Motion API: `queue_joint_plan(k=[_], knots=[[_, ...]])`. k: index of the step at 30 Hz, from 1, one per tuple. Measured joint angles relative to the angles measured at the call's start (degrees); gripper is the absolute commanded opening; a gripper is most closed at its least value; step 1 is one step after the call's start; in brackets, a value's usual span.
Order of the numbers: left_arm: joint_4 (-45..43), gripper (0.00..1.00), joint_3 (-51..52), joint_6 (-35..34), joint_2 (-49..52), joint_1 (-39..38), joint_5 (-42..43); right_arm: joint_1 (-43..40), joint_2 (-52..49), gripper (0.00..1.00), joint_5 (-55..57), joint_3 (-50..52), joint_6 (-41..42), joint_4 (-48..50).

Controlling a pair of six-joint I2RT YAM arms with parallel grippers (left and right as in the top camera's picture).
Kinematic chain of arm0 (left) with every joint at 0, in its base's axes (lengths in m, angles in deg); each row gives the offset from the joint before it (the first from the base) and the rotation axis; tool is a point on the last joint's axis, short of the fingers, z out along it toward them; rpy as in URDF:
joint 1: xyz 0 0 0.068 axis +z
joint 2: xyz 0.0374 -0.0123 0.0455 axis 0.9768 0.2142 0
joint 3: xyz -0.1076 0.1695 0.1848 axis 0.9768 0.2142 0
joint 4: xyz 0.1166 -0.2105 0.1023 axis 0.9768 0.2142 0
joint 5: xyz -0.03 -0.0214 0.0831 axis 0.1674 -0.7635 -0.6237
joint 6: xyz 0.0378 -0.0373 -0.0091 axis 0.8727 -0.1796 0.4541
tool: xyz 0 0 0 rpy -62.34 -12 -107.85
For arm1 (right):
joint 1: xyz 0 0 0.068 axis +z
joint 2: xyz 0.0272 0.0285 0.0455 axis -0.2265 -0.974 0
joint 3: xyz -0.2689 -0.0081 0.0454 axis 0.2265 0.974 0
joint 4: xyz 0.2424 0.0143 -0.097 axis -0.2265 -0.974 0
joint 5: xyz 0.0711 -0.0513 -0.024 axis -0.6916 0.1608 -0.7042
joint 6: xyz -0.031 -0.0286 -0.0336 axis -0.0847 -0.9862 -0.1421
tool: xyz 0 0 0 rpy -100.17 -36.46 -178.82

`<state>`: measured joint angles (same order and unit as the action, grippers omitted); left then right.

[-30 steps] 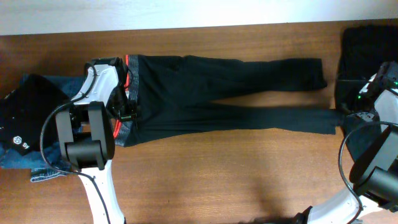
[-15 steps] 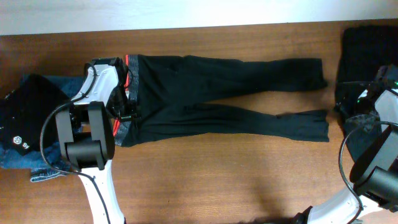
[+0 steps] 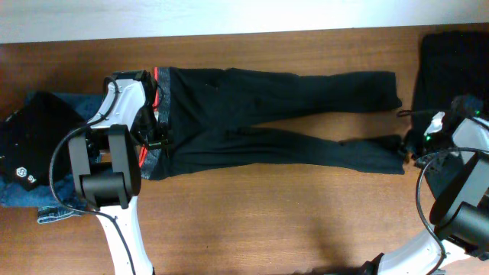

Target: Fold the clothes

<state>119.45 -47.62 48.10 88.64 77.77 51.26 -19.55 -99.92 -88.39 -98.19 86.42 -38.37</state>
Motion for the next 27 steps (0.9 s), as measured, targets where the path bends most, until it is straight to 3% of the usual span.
queue_joint_plan(k=[3, 5, 7, 9, 15, 21, 27], knots=[[0.00, 0.83, 0.00, 0.00, 0.00, 0.00, 0.00, 0.11, -0.04, 0.58, -1.20, 2.73, -0.22, 3.85], [0.00, 0.83, 0.00, 0.00, 0.00, 0.00, 0.00, 0.28, 0.11, 0.51, -1.92, 3.65, -0.37, 5.40], [0.00, 0.83, 0.00, -0.02, 0.00, 0.00, 0.00, 0.79, 0.15, 0.32, -2.23, 4.00, -1.03, 6.43], [0.00, 0.83, 0.00, 0.00, 0.00, 0.00, 0.00, 1.57, 0.15, 0.04, -2.73, 4.37, -1.51, 7.10], [-0.02, 0.83, 0.00, 0.00, 0.00, 0.00, 0.00, 3.87, 0.15, 0.04, -3.89, 4.79, -1.68, 3.72], [-0.02, 0.83, 0.00, 0.00, 0.00, 0.00, 0.00, 3.37, 0.52, 0.04, -4.15, 3.15, -1.73, -8.28], [-0.04, 0.83, 0.00, 0.00, 0.00, 0.00, 0.00, 3.17, 7.08, 0.04, -4.07, -5.25, -1.84, -18.78]])
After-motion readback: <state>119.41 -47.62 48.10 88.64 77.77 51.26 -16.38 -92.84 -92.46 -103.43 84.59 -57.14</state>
